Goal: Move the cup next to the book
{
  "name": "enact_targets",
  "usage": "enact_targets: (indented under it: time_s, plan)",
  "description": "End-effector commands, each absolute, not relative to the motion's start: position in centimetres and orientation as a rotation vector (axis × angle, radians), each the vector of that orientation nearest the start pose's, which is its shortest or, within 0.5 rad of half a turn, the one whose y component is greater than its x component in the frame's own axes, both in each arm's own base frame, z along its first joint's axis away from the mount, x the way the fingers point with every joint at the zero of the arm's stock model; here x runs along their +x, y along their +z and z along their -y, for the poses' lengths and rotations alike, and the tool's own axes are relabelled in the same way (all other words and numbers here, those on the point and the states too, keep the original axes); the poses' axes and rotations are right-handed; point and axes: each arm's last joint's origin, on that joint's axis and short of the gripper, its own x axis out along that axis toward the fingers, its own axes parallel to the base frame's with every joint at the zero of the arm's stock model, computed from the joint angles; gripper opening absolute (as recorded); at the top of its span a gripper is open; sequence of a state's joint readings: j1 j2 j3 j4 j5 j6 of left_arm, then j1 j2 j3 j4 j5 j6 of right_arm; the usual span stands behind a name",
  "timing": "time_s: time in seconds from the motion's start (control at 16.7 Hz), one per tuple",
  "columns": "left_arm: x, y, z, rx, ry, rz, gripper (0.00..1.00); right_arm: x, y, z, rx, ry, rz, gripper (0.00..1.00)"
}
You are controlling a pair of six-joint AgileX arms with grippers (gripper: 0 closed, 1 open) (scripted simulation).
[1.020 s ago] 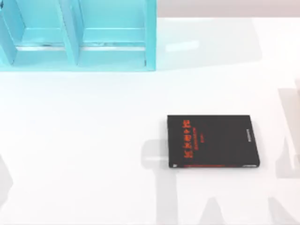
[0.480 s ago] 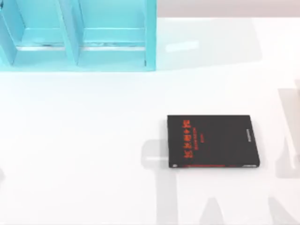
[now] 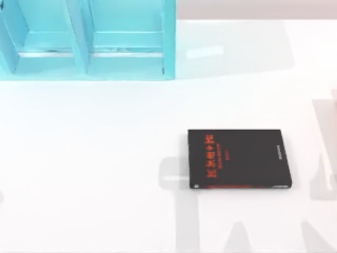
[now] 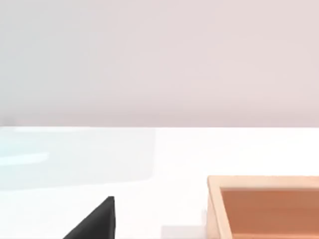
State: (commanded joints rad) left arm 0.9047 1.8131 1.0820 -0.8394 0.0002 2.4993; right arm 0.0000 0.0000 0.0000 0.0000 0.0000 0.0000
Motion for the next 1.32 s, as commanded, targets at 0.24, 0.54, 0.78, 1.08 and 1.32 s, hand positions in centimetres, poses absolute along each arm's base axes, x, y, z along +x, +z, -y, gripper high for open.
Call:
enact_targets:
  time_s: [0.24,0.54,0.78,1.08,1.32]
  plan:
    - [19.11,13.80,-24.61,1.224,-1.224,-1.200,0.55,10.57,16.00,0.12,0.000,0.000,0.000,1.00]
    - [19.11,13.80,-24.61,1.224,-1.224,-1.200,0.17,10.57,16.00,0.12,0.000,0.000,0.000,1.00]
    - [19.11,13.80,-24.61,1.224,-1.224,-1.200,0.00,10.57,16.00,0.12,0.000,0.000,0.000,1.00]
    - [19.11,13.80,-24.61,1.224,-1.224,-1.200,0.00,10.57,16.00,0.12,0.000,0.000,0.000,1.00]
    - [19.22,14.51,-24.69,1.237,-1.217,-1.201,0.00,10.57,16.00,0.12,0.000,0.000,0.000,1.00]
